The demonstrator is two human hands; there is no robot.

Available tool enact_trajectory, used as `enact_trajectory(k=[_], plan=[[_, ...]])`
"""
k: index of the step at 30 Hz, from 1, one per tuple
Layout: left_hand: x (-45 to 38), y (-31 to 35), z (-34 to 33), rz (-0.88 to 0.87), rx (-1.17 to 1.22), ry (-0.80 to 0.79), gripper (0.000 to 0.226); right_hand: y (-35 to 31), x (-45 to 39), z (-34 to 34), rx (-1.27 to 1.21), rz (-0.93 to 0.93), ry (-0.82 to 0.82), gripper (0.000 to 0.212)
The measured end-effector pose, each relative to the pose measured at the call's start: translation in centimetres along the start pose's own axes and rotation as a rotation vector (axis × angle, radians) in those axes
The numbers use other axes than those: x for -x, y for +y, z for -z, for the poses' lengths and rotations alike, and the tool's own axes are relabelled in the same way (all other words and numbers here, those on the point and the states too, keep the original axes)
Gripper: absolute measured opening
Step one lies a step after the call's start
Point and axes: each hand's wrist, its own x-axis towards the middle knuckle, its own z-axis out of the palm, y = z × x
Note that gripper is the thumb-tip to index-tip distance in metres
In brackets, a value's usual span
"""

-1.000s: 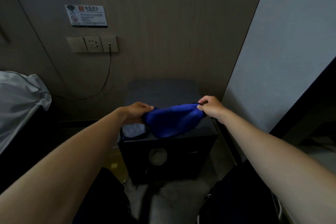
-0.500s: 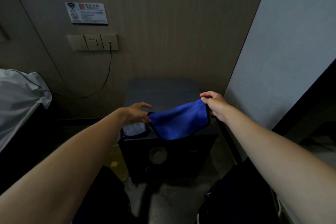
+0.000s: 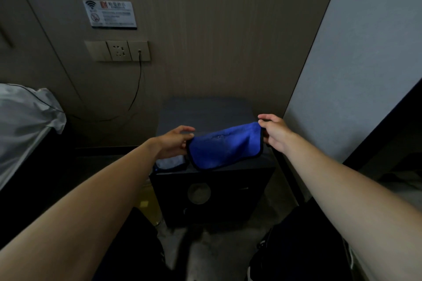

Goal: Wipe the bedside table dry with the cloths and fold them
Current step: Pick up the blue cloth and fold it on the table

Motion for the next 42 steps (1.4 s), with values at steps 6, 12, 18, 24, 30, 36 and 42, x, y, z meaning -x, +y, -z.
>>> enact_trajectory(k=[6, 12, 18, 24, 30, 36, 42], plan=[[0.7, 0.2, 0.7, -0.094, -0.191, 0.035, 0.053, 0.1, -0.4, 1.2, -0.091, 0.000, -0.114, 0.044], [-0.4, -0.4, 1.1, -0.265, -0.339, 0.258, 0.015, 0.5, -0.7, 1.9, 0.161, 0.077, -0.229, 0.062], [-0.8, 0.6, 0.0, -0.416, -0.393, 0.391, 0.012, 1.4, -0.3, 1.8, 0.812, 0.392, -0.027, 0.019], [-0.4, 3.6, -2.5, -0.677, -0.560, 0.389, 0.013, 1.6, -0.3, 0.4, 1.298, 0.316, 0.003, 0.018], [-0.2, 7.0, -4.2, -0.853, -0.863, 0.234, 0.013, 1.3, -0.1, -0.7, 1.240, 0.341, -0.167, 0.031], [0.1, 9.9, -4.9, -0.915, -1.110, 0.113, 0.016, 0.4, 2.0, -3.6, 0.874, 0.372, -0.590, 0.065], [0.3, 11.0, -3.9, -0.870, -1.158, 0.106, 0.016, 0.5, 3.3, -5.7, 0.685, 0.416, -0.575, 0.029]])
